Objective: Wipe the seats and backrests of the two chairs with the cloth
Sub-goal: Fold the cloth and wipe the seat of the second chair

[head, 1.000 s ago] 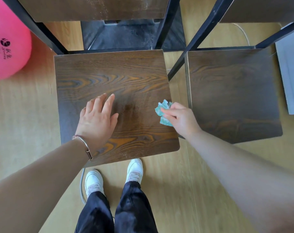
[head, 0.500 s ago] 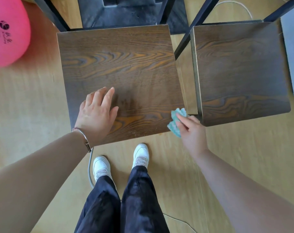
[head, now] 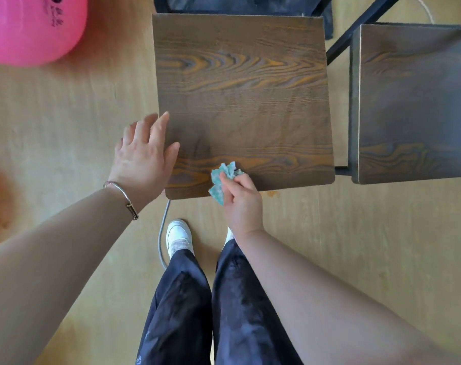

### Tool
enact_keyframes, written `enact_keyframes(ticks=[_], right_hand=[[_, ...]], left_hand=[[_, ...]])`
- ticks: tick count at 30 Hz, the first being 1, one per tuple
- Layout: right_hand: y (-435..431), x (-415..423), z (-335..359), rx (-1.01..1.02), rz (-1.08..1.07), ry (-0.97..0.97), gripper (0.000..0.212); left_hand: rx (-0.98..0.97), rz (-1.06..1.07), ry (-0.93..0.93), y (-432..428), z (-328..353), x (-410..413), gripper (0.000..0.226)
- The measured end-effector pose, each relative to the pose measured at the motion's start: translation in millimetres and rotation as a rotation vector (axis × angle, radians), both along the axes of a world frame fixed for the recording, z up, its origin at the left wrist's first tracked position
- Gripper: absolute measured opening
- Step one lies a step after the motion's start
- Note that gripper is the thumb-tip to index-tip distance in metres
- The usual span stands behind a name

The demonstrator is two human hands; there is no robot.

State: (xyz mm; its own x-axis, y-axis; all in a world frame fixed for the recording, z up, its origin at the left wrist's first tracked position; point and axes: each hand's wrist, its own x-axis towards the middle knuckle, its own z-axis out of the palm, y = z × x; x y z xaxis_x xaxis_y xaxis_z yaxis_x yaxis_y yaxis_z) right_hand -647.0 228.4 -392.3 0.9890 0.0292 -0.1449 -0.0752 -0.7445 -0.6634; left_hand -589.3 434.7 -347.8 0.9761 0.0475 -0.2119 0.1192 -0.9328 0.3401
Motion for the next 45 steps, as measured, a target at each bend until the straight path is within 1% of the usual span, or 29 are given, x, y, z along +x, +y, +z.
enact_keyframes(ticks=[5, 8, 12, 16, 18, 20, 23, 26, 29, 35, 37, 39, 41, 42, 45], right_hand=[[53.2, -11.8, 0.3, 0.014, 0.094, 0.014, 0.038], [76.3, -15.2, 1.2, 0.003, 0.151, 0.014, 0.038], [105.1, -19.4, 0.9, 0.017, 0.245, 0.028, 0.033], [125.2, -18.3, 7.3, 0.136, 0.428, 0.1, 0.025], [123.3, -6.1, 15.2, 0.206, 0.38, 0.122, 0.024], [108.7, 15.9, 23.6, 0.227, 0.3, 0.083, 0.024], [65.8, 60.5, 36.2, 0.161, 0.264, -0.004, 0.026], [17.3, 106.3, 43.4, 0.082, 0.184, -0.002, 0.026], [-19.6, 141.7, 44.1, 0.066, 0.096, 0.064, 0.022], [-62.4, 179.3, 40.0, 0.011, 0.008, 0.227, 0.022], [-68.3, 186.7, 39.2, 0.007, -0.056, 0.254, 0.025], [-72.3, 194.5, 37.5, -0.021, -0.101, 0.294, 0.033], [-73.9, 200.8, 34.1, -0.063, -0.077, 0.37, 0.037], [-74.6, 202.7, 31.9, -0.087, -0.042, 0.386, 0.033], [-76.2, 205.0, 27.4, -0.127, 0.016, 0.337, 0.01]], left_hand=[[0.02, 0.049, -0.026, 37.0, 4.3, -14.6, 0.055], [0.017, 0.085, -0.035, 56.7, 5.1, -23.2, 0.057], [0.019, 0.13, -0.04, 74.5, 7.1, -34.6, 0.057], [0.031, 0.148, -0.027, 80.9, 16.3, -39.5, 0.058], [0.042, 0.144, -0.02, 78.8, 22.1, -36.8, 0.059], [0.042, 0.135, -0.014, 73.2, 26.4, -31.0, 0.057], [0.03, 0.129, -0.005, 58.5, 31.5, -16.0, 0.056], [0.013, 0.114, 0.018, 34.5, 34.1, 3.6, 0.057], [0.021, 0.083, 0.037, 8.2, 34.1, 24.2, 0.061], [0.016, 0.02, 0.034, -34.2, 23.4, 60.9, 0.055], [0.013, 0.007, 0.055, -46.1, 19.6, 72.5, 0.055], [0.018, -0.002, 0.072, -56.5, 15.2, 82.3, 0.054], [0.031, -0.014, 0.097, -65.3, 11.1, 89.0, 0.054], [0.038, -0.02, 0.112, -69.4, 9.5, 91.3, 0.054], [0.055, -0.029, 0.155, -80.4, 5.8, 95.1, 0.053]])
